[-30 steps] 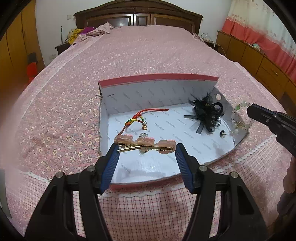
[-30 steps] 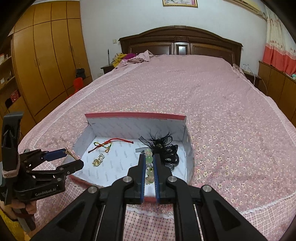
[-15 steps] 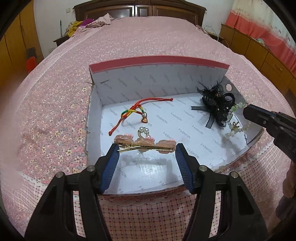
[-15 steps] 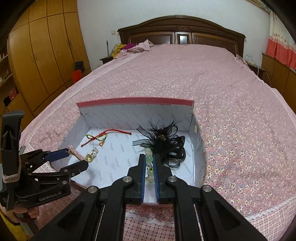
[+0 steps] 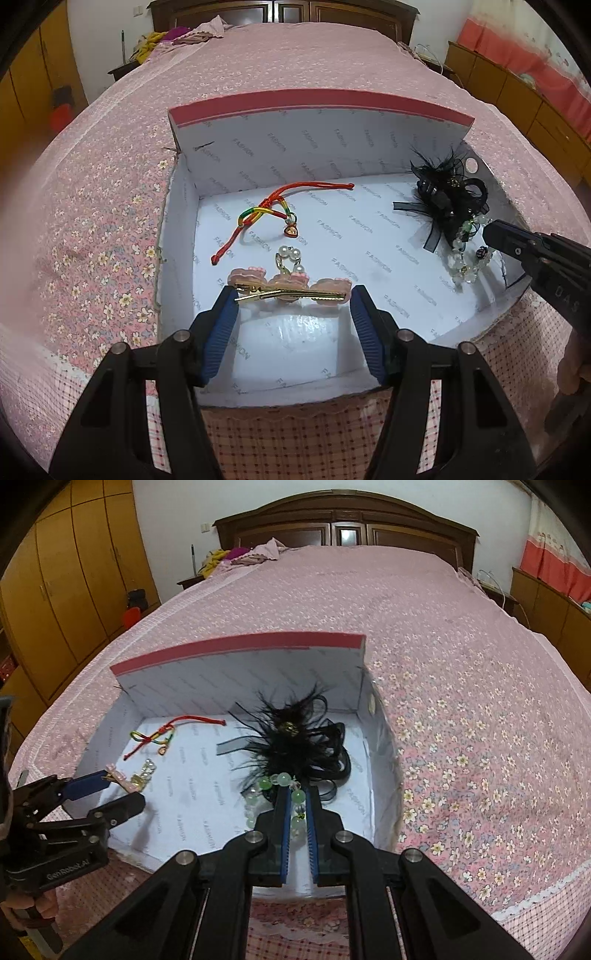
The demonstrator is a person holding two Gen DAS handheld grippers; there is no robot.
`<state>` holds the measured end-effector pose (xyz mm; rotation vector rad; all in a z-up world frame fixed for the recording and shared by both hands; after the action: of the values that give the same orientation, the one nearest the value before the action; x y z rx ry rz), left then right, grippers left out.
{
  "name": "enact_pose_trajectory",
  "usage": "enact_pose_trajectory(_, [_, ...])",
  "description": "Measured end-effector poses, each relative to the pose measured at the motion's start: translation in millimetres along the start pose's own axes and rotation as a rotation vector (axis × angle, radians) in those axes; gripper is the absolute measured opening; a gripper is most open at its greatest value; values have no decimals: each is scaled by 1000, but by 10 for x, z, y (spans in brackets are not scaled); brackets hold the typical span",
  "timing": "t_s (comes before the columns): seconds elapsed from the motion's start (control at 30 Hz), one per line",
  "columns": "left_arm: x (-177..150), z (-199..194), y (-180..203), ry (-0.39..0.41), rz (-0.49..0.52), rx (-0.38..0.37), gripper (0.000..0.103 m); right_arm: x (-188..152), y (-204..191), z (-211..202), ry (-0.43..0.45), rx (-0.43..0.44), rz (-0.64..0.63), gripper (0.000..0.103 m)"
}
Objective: Organize jewelry
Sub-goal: 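Lower into the shoebox and open the left gripper while the right opens to release the bracelet, then withdraw both grippers from the shoebox toward the remaining jewelry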
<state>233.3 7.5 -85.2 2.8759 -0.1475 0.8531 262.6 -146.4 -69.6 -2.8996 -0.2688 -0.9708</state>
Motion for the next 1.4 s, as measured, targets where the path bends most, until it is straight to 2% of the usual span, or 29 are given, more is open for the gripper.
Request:
enact_pose_trajectory(0.23, [4, 60, 27, 0, 6, 9, 55, -36, 69, 56, -13, -33, -6, 10])
enact_pose_trajectory(0.37, [-4, 70, 22, -7, 4, 11, 56, -32, 60, 47, -7, -22, -3, 11])
enact_pose_trajectory(0.57, [3, 15, 17, -2, 7, 14, 56, -23, 59, -17, 6, -9, 3, 19])
enact_pose_trajectory(0.8, [-6, -15, 0, -1, 8, 17, 56, 18, 64, -121, 28, -3, 3, 22])
enact_pose_trajectory(1.4, [-15, -346, -22, 44, -7, -2, 56, 53, -12, -431, 86, 12, -9, 26])
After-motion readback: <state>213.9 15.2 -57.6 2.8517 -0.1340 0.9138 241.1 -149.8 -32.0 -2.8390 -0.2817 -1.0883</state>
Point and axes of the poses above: each gripper's, at about its wrist camera, not at the fingertips, and z roughly the way its jaws point, y to its right, x to its top, the point moved 9 cm from there along z, roughly the way its jaws point, and after that the axes turned 3 degrees about -x, right-handed, at the moved point
